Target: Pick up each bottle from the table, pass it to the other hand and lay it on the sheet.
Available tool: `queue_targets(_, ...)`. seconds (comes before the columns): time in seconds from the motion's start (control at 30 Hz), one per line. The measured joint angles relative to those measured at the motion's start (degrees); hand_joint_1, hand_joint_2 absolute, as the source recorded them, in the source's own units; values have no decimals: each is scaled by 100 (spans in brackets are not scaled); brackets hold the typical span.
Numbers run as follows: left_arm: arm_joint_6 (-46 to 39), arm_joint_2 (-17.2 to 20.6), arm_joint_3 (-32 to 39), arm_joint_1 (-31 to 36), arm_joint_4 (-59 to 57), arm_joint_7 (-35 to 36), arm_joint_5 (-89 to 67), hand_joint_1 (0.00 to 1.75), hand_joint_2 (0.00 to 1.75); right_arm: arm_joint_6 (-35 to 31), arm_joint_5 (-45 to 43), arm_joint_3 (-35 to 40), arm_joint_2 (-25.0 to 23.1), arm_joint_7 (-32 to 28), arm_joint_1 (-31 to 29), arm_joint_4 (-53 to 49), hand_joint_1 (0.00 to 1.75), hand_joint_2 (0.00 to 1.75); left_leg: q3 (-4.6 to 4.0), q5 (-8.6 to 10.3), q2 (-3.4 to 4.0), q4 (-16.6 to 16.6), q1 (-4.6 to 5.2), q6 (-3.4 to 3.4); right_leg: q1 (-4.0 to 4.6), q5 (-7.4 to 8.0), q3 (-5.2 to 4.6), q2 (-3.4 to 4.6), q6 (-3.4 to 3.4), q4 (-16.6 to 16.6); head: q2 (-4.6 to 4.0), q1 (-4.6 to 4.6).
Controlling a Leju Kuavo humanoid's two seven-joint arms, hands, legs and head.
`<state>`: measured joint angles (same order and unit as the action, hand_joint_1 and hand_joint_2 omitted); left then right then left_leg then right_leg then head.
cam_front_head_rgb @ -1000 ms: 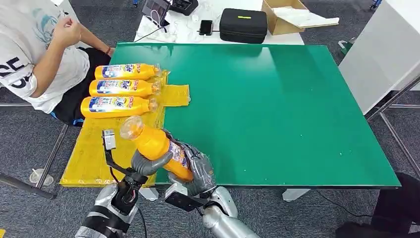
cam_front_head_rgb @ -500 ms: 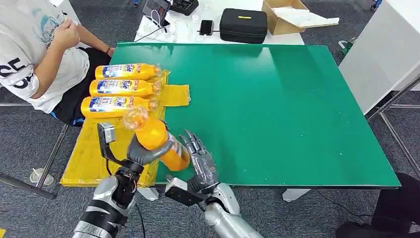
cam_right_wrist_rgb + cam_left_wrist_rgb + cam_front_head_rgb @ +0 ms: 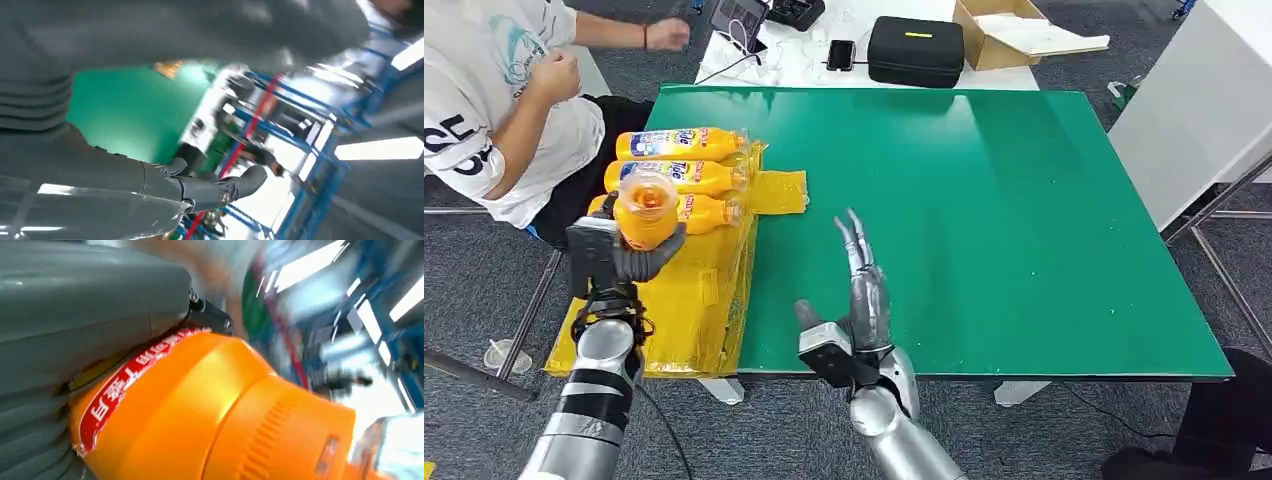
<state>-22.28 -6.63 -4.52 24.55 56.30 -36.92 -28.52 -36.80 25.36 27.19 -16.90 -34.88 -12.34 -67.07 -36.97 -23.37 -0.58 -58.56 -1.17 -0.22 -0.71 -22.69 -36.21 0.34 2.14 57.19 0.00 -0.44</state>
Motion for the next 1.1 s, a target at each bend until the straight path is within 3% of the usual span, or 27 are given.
queue_targets(0.2,-554,294,-206,219,-449,503,-1856,175,175,-61,-326,0,48,-118,104,-580,0,0,2,1,-1,0,-1,-1,1,0,0,0,-1,0,0,0)
queue_targets(0.37,-267,718,-687,463,-1327,835,-3063,175,175,-9,-768,-15,142,-291,226,-972,0,0,4,2,8,0,0,-1,0,9,-2,3,-12,0,0,0)
queue_targets(0.63,-90,1028,-1069,592,-2015,892,-3211,175,175,35,-866,-59,223,-322,314,-1253,0,0,2,1,9,0,-1,-1,1,8,-7,11,-13,0,0,-2)
queue_targets(1.1,1500,1202,-1285,853,-3014,625,-2790,175,175,524,-1106,-24,243,-311,282,-1190,0,0,5,1,4,2,-1,-2,2,8,3,12,-15,0,0,-2)
